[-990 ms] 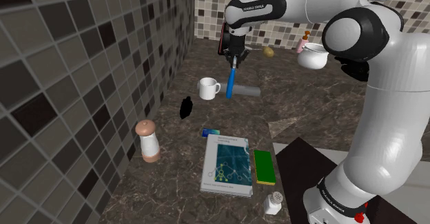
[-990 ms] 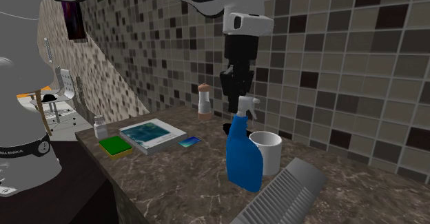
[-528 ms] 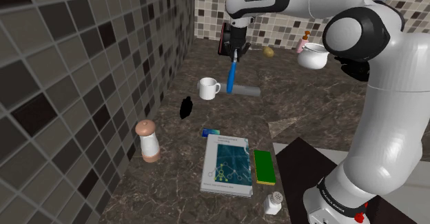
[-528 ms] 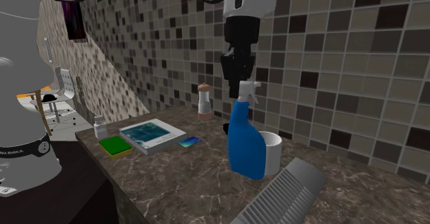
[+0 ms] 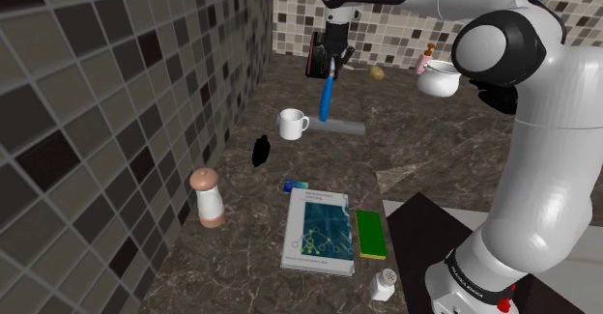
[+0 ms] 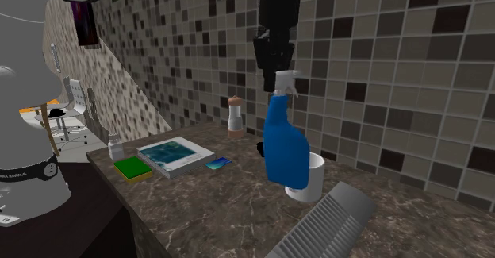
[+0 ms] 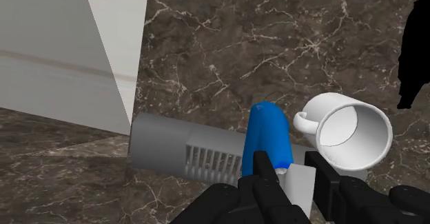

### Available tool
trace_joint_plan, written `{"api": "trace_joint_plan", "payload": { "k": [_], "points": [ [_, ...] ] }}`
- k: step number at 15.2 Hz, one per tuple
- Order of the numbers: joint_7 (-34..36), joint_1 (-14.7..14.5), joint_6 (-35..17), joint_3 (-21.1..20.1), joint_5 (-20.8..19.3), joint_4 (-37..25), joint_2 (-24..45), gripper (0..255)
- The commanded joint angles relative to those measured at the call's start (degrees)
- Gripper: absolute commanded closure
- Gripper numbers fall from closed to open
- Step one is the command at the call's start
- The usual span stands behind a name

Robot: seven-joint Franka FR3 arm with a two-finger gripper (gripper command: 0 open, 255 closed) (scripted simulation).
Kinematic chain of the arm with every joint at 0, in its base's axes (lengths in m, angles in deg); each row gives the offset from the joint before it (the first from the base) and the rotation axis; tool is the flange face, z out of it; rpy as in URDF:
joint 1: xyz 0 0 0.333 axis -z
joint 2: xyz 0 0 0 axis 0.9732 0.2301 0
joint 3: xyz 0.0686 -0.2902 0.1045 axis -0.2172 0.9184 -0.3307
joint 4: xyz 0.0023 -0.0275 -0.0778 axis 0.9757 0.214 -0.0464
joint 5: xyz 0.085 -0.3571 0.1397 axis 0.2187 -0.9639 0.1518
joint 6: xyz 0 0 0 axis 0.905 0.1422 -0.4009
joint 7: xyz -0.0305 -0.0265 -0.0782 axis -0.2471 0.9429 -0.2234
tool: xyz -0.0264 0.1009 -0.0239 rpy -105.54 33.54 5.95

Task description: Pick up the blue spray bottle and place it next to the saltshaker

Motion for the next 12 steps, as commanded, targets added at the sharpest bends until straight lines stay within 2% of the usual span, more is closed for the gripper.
{"api": "trace_joint_plan", "payload": {
  "k": [1, 12],
  "points": [
    [-0.08, 0.01, 1.6, 0.01, 0.0, -1.93, 0.33, 255],
    [-0.53, 0.01, 12.42, 0.05, 0.04, -16.58, 4.15, 255]
  ]
}}
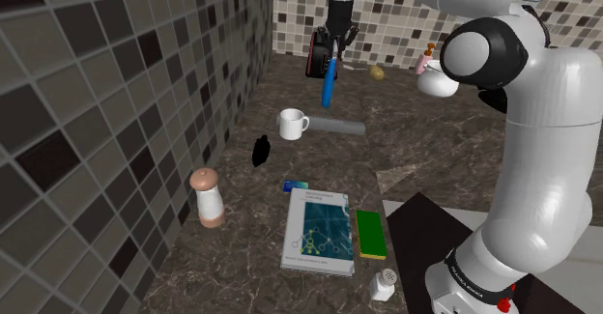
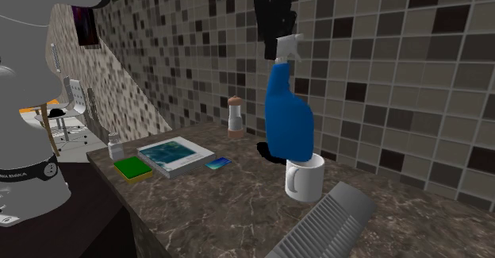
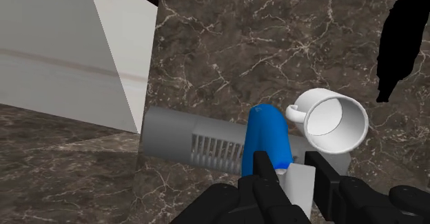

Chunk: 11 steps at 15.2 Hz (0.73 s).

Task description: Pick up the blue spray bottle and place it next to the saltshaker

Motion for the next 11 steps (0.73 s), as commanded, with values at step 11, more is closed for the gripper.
{"api": "trace_joint_plan", "payload": {
  "k": [11],
  "points": [
    [7.09, -4.5, -3.88, -2.52, -0.13, 27.27, -23.07, 255]
  ]
}}
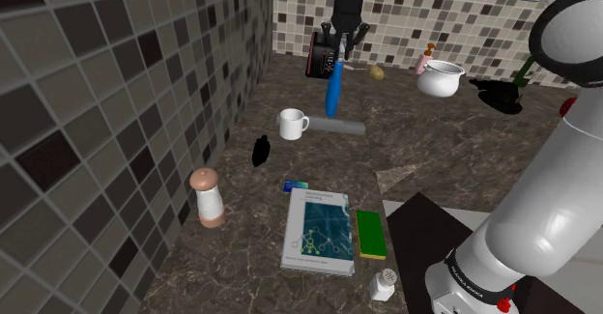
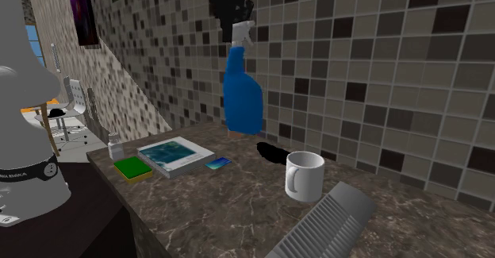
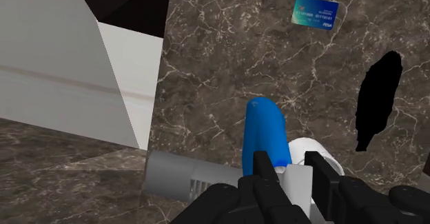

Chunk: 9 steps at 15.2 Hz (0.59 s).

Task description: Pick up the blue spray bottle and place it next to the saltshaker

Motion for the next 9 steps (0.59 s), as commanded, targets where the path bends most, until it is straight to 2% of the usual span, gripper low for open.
{"api": "trace_joint_plan", "payload": {
  "k": [1, 9],
  "points": [
    [1.66, -0.88, -0.22, -0.72, 0.13, 4.27, -4.0, 255],
    [8.33, -4.1, 1.85, -4.27, 1.63, 15.32, -16.93, 255]
  ]
}}
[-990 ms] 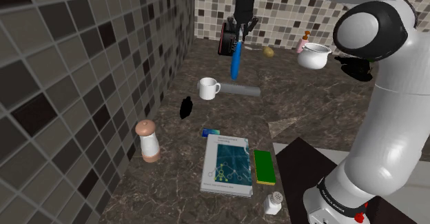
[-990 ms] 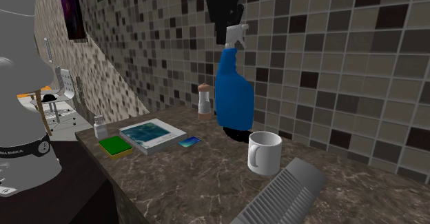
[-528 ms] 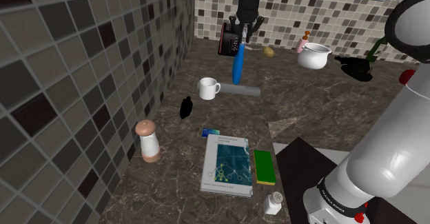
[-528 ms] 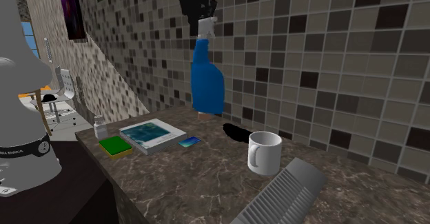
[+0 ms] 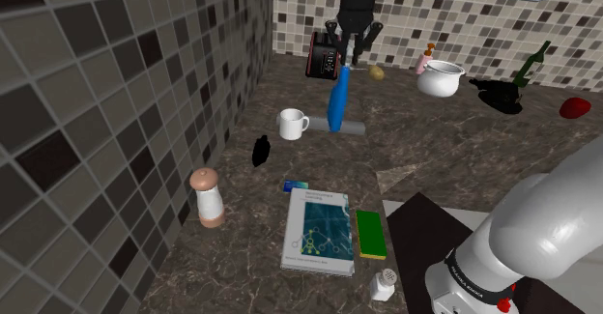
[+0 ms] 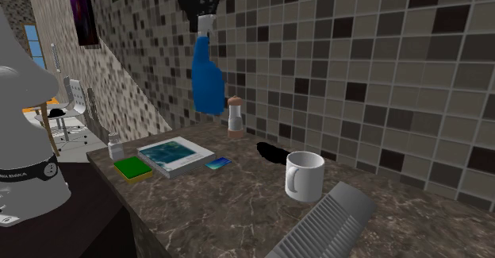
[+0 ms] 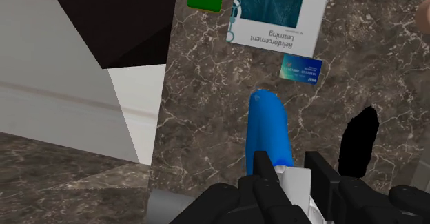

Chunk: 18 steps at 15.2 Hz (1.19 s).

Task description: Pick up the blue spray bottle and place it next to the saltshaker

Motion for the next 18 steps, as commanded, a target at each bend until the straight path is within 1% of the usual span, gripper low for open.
{"api": "trace_joint_plan", "payload": {
  "k": [1, 9, 13, 18],
  "points": [
    [1.79, -0.8, 0.98, -0.99, 0.57, 2.24, -3.14, 255],
    [9.38, -3.97, 5.5, -5.65, 3.77, 7.37, -12.88, 255],
    [13.59, -5.54, 8.19, -8.32, 5.87, 8.22, -16.63, 255],
    [19.34, -7.41, 11.7, -11.98, 8.86, 7.76, -20.15, 255]
  ]
}}
